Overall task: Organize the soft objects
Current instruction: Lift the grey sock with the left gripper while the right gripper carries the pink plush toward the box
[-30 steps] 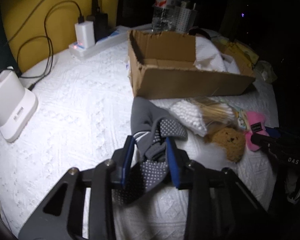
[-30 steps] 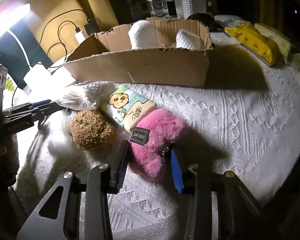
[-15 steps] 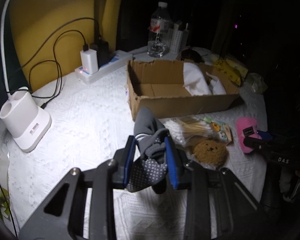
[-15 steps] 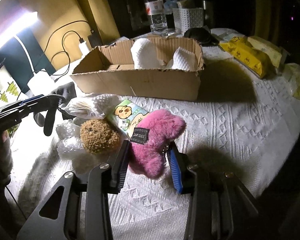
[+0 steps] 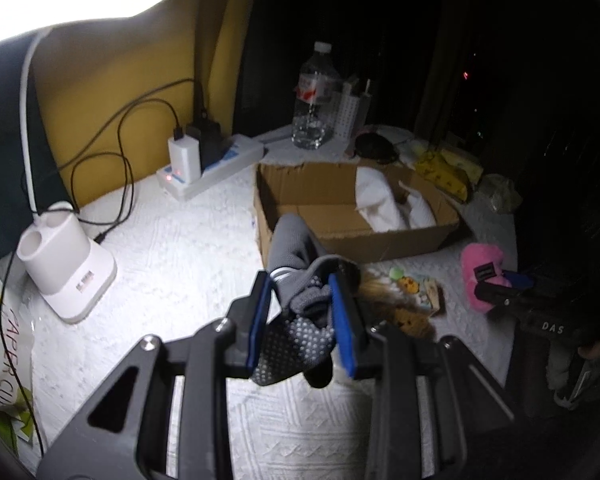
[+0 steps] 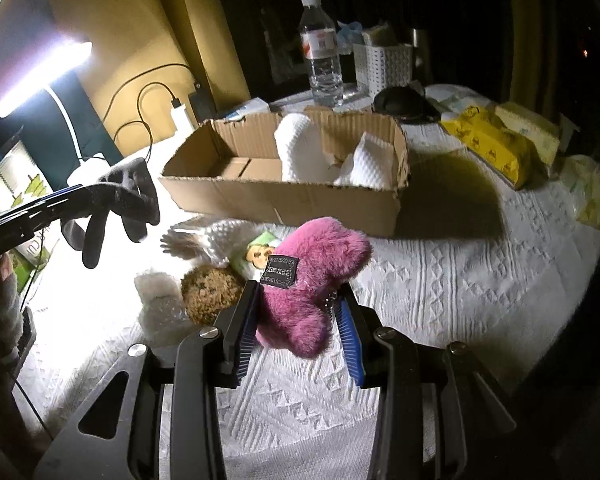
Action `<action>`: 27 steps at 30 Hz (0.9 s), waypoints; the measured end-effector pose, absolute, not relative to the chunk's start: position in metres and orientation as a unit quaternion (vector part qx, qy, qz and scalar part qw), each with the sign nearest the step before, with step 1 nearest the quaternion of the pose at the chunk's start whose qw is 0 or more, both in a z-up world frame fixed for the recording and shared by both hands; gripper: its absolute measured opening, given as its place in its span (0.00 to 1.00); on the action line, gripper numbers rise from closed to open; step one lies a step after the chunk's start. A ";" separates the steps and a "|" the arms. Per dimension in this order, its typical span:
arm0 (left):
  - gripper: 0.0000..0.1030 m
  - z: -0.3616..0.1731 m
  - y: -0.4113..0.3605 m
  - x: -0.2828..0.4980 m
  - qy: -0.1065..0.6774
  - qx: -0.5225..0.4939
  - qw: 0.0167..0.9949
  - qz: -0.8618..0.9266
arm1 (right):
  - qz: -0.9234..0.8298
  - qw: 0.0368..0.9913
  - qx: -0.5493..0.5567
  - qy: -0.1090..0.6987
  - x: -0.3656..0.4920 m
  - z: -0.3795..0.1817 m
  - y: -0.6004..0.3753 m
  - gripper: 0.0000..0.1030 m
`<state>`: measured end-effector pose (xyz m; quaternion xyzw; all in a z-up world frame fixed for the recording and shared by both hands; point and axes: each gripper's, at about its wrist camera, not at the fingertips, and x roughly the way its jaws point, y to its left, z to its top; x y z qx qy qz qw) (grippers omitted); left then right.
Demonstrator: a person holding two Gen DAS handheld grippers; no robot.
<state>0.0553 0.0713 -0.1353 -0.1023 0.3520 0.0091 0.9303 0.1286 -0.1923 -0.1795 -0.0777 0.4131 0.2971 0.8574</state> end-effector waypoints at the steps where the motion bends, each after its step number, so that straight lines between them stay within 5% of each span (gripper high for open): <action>1: 0.30 -0.133 0.071 0.055 0.349 -0.102 0.931 0.010 | 0.298 0.858 -0.078 0.411 0.129 -0.178 -0.192 0.38; 27: 0.30 -0.098 0.075 0.097 0.310 -0.102 0.945 0.022 | 0.358 0.858 -0.096 0.356 0.178 -0.134 -0.152 0.38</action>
